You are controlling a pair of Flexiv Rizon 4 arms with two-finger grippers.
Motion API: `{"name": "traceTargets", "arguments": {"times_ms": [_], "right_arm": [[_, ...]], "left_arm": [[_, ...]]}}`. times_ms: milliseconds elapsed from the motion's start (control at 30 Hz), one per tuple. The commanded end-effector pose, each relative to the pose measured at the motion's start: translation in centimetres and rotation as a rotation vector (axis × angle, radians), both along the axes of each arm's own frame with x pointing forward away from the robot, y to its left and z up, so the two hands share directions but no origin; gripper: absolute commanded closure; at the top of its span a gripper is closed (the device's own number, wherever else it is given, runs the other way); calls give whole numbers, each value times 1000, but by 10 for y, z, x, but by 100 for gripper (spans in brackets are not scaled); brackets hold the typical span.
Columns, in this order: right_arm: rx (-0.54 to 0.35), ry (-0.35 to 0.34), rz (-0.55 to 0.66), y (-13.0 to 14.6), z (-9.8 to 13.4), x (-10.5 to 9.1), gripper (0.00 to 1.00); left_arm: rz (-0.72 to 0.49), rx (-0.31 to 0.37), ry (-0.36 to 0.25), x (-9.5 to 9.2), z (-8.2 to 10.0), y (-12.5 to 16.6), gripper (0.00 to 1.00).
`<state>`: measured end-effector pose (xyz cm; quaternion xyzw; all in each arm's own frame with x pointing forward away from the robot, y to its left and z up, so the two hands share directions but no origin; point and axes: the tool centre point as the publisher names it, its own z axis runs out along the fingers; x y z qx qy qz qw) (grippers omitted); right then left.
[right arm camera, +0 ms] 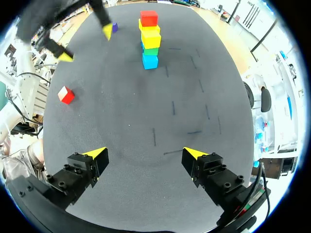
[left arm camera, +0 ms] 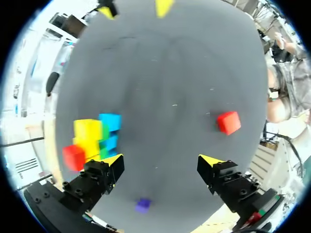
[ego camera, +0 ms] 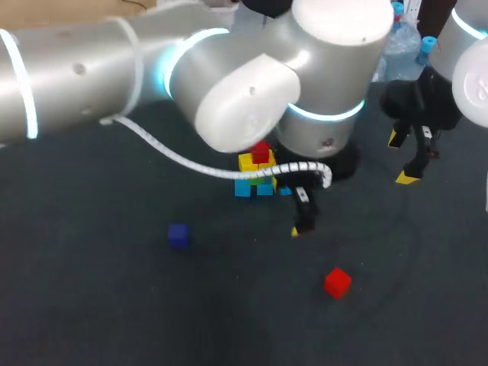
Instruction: Place the blue cubes, place green cubes on the blue cubes, place the yellow cubes on the green cubes, then place the red cubes on the yellow cubes, and place purple cube on the red cubes.
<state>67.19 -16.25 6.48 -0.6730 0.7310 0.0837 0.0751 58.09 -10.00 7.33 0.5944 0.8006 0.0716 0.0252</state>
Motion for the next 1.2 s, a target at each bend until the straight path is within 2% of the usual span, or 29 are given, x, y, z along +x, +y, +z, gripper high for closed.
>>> {"name": "traceTargets", "arguments": {"times_ms": [33, 133, 300, 433, 533, 667, 733, 800, 833, 867, 933, 967, 1200], "right_arm": [[2, 1, 1, 0, -1, 1, 0], [2, 1, 1, 0, -1, 1, 0], [2, 1, 1, 0, -1, 1, 0], [2, 1, 1, 0, -1, 1, 0], [2, 1, 1, 0, -1, 1, 0], [2, 1, 1, 0, -1, 1, 0], [2, 1, 1, 0, -1, 1, 0], [2, 1, 1, 0, -1, 1, 0], [2, 1, 1, 0, -1, 1, 0], [2, 1, 1, 0, -1, 1, 0], [2, 1, 1, 0, -1, 1, 0], [2, 1, 1, 0, -1, 1, 0], [2, 1, 1, 0, -1, 1, 0]], "left_arm": [[-5, 37, -61, -1, 26, 27, 0], [6, 36, -114, 2, 39, 40, 0], [59, 56, -162, 0, 55, 62, 0], [81, 73, -171, -3, 63, 73, 0], [112, 80, -156, -7, 69, 83, 0], [169, 91, -108, -17, 75, 98, 0], [203, 127, -83, -23, 77, 105, 0], [244, 113, -62, -30, 75, 115, 0], [263, 124, -61, -34, 75, 119, 0], [279, 140, -33, -37, 75, 124, 0], [298, 97, -33, -43, 74, 131, 0], [300, 84, -13, -44, 75, 134, 0], [300, 84, -13, -44, 75, 134, 0]]}}
